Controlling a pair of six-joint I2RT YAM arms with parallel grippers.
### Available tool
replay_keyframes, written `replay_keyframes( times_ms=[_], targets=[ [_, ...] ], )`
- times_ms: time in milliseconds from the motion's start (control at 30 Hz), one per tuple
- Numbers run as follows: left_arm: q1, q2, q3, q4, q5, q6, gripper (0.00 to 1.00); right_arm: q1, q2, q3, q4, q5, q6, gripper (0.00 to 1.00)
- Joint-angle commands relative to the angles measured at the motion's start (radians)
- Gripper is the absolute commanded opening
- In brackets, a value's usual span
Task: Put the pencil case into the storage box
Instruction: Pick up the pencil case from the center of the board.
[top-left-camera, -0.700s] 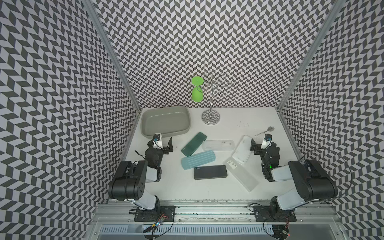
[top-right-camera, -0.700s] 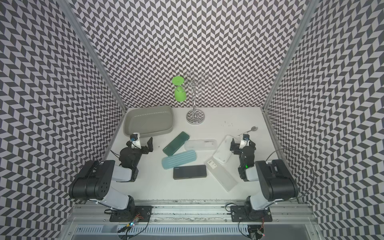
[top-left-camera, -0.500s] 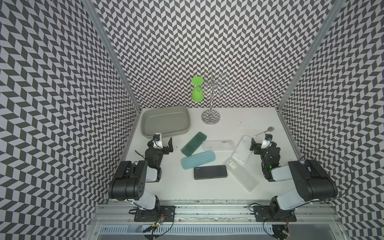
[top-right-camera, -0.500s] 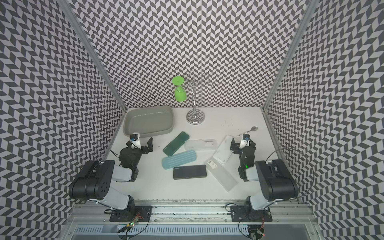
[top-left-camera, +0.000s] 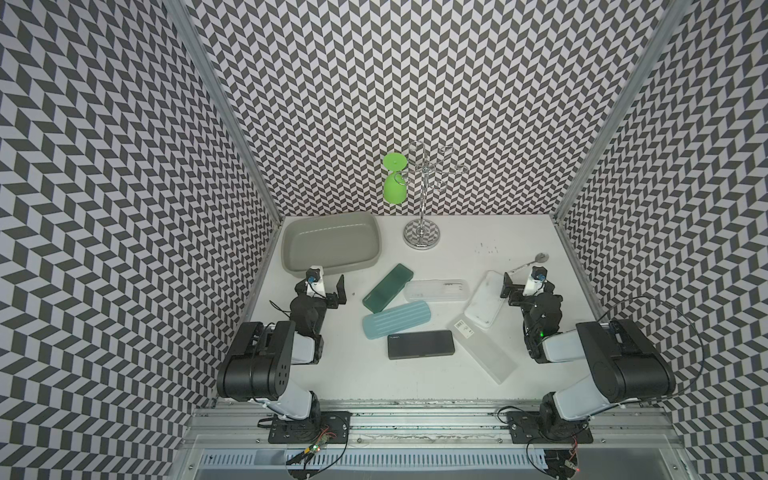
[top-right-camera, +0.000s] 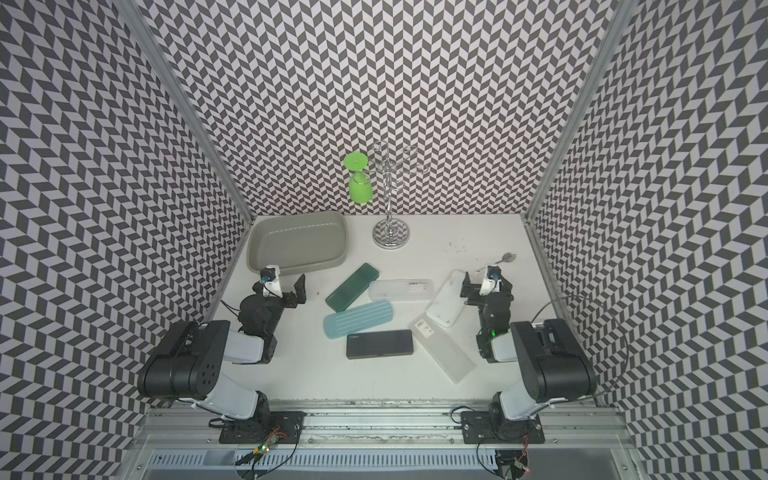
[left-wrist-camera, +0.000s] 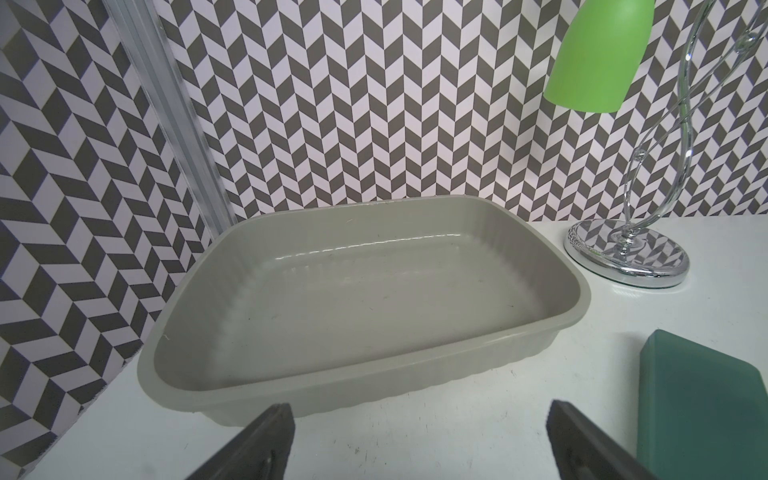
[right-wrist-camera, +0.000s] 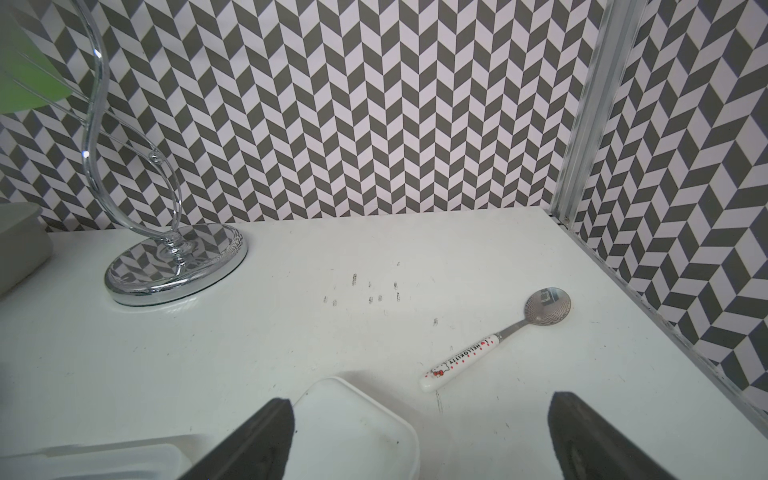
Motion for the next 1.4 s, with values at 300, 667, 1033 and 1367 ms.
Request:
replay_keyframes(
  times_ms=[300,667,1033,1367],
  targets=[
    [-0.053,-0.095,0.447,-0.712,0.023,0.012,1.00,0.003,0.115,0.719,-1.219,-0.050,0.328,1.00],
    [-0.328,-0.011,0.704,-1.179,0.203,0.239,1.00,0.108,0.080,0.776,-1.317,-0.146,0.393,1.00],
    [-0.338,0.206,0.842,-1.359,0.322,0.385,1.00,0.143,0.007,0.750,-1.354,-0.208,0.402,1.00],
    [-0.345,0.362,0.967,-1.464,0.318,0.367,1.00,0.146,-0.043,0.715,-1.381,-0.200,0.371,0.99]
  ],
)
